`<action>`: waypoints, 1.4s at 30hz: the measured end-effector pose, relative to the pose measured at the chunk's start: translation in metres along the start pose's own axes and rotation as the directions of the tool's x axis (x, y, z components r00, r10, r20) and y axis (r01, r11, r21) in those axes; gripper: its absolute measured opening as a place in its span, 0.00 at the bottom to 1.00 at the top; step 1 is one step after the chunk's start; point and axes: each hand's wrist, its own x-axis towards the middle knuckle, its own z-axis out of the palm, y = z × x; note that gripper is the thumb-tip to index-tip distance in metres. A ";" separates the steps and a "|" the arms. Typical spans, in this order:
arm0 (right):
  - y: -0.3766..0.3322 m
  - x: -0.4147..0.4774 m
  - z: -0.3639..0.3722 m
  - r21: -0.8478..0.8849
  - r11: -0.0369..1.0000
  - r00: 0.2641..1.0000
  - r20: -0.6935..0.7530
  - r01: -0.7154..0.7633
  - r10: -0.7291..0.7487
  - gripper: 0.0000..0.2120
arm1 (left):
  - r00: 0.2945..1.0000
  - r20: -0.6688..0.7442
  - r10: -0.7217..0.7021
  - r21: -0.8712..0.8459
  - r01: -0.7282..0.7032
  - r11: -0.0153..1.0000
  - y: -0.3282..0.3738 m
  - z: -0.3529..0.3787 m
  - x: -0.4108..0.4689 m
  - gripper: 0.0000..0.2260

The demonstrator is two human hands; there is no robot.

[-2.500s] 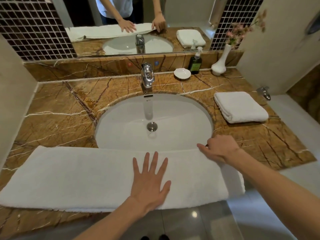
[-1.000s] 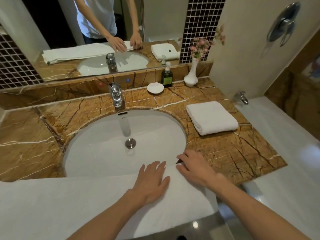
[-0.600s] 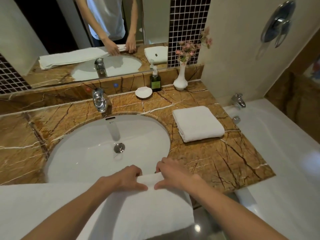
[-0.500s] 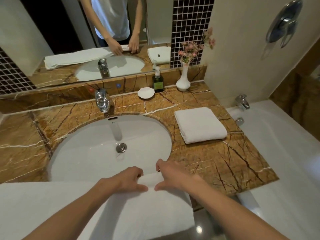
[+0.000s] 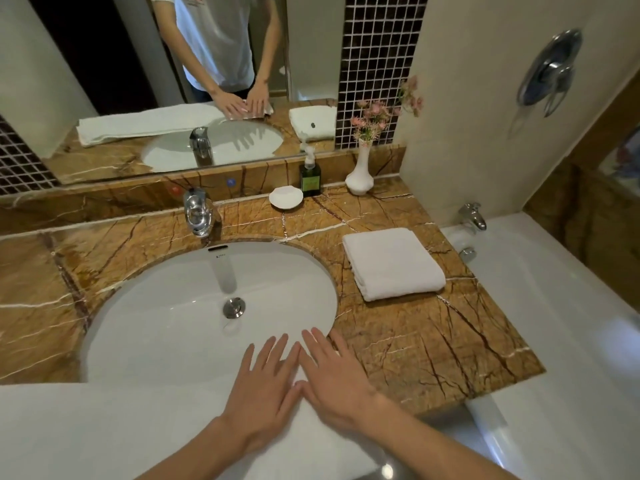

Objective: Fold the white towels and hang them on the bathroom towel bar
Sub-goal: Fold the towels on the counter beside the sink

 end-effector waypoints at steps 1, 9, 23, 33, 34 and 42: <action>0.002 -0.001 0.004 -0.018 1.000 1.000 0.023 0.003 -0.003 0.31 | 1.000 0.022 -0.002 0.018 0.001 1.000 0.003 0.002 -0.001 0.26; 0.013 -0.007 0.016 -0.035 0.999 0.999 0.039 -0.027 0.028 0.34 | 0.990 0.140 -0.003 0.049 -0.004 0.999 0.004 0.011 0.005 0.27; 0.070 -0.009 -0.052 0.028 0.963 0.957 -0.102 -0.270 0.271 0.21 | 0.995 0.092 0.049 -0.175 -0.032 0.984 0.021 -0.037 0.107 0.20; 0.166 -0.010 -0.069 0.125 0.894 0.903 0.057 -0.430 0.426 0.22 | 0.991 0.105 -0.079 -0.564 0.125 0.816 0.092 -0.045 0.190 0.13; 0.171 -0.008 -0.066 0.149 0.895 0.907 0.064 -0.421 0.416 0.22 | 0.985 0.107 -0.133 -0.619 0.170 0.766 0.098 -0.045 0.198 0.13; 0.213 0.009 -0.058 0.318 0.885 0.939 0.067 -0.339 0.336 0.22 | 0.767 0.364 -0.528 -0.751 0.577 0.320 0.109 -0.049 0.261 0.14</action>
